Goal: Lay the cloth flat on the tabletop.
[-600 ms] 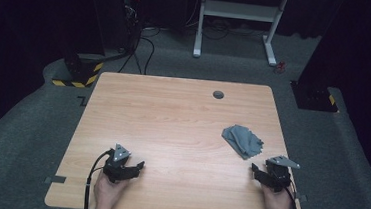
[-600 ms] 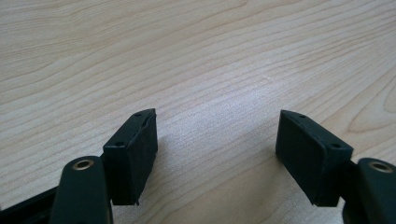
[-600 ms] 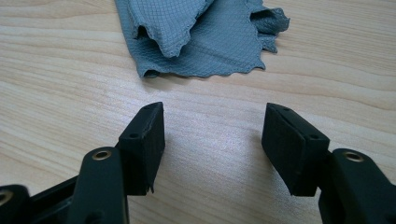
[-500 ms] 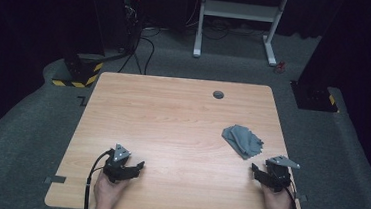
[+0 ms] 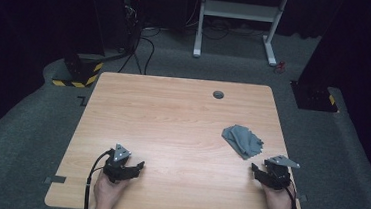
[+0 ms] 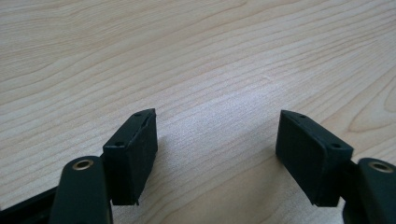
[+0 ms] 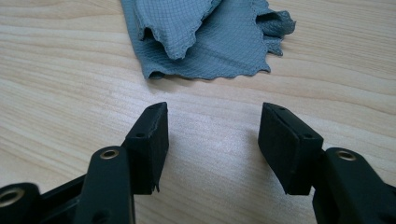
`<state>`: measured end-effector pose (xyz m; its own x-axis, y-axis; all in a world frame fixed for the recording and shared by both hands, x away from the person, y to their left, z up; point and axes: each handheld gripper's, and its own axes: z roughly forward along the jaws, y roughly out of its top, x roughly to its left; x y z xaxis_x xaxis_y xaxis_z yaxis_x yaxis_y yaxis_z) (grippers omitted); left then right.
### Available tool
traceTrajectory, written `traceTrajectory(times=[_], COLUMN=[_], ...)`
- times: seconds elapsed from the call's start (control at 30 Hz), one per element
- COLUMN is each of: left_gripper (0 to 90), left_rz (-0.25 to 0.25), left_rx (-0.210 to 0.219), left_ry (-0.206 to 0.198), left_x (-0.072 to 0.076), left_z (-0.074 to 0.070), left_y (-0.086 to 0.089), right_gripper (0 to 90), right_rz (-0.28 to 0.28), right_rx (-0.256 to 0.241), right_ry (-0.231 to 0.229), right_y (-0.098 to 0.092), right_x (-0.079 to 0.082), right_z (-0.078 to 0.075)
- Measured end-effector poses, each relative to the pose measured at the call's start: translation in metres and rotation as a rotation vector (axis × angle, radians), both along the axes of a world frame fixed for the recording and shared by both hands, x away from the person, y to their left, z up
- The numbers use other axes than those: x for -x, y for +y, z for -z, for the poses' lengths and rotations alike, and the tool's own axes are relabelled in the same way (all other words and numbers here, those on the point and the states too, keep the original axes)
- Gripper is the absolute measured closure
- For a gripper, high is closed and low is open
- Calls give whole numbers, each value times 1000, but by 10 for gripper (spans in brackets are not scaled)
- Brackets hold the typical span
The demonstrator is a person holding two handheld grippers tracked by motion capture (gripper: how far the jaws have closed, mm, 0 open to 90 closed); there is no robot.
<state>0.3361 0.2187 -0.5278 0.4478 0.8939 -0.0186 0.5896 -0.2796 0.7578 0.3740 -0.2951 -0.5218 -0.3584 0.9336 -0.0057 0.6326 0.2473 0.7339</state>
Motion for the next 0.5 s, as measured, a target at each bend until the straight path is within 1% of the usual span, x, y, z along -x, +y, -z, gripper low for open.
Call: traceTrajectory(times=[0.1, 0.13, 0.17, 0.23, 0.3, 0.33, 0.37, 0.43, 0.5], left_gripper=[301, 301, 301, 300, 301, 300, 300, 301, 301], left_rz=[-1, -1, 0, -1, -2, -2, -3, -3, -3], left_rx=[7, 3, 0, 2, 3, 4, 6, 5, 2], left_ry=[4, 3, 1, 1, 2, 3, 3, 5, 4], left_x=[0, 0, 0, 0, 0, 0, 0, 0, 0], left_z=[0, 0, 0, 0, 0, 0, 0, 0, 0], left_y=[0, 0, 0, 0, 0, 0, -1, -1, -1], right_gripper=[429, 427, 426, 422, 418, 418, 418, 413, 414], right_rz=[-7, -9, -16, -22, -31, -29, -38, -59, -76], right_rx=[4, 1, -10, -29, -59, -72, -78, -78, -66], right_ry=[6, 13, 9, -5, -40, -38, -48, -56, -76], right_y=[1, 2, 3, 6, 8, 10, 13, 18, 22], right_x=[-2, -4, -5, -8, -10, -11, -12, -16, -20], right_z=[-1, -1, -2, -4, -6, -7, -8, -9, -10])
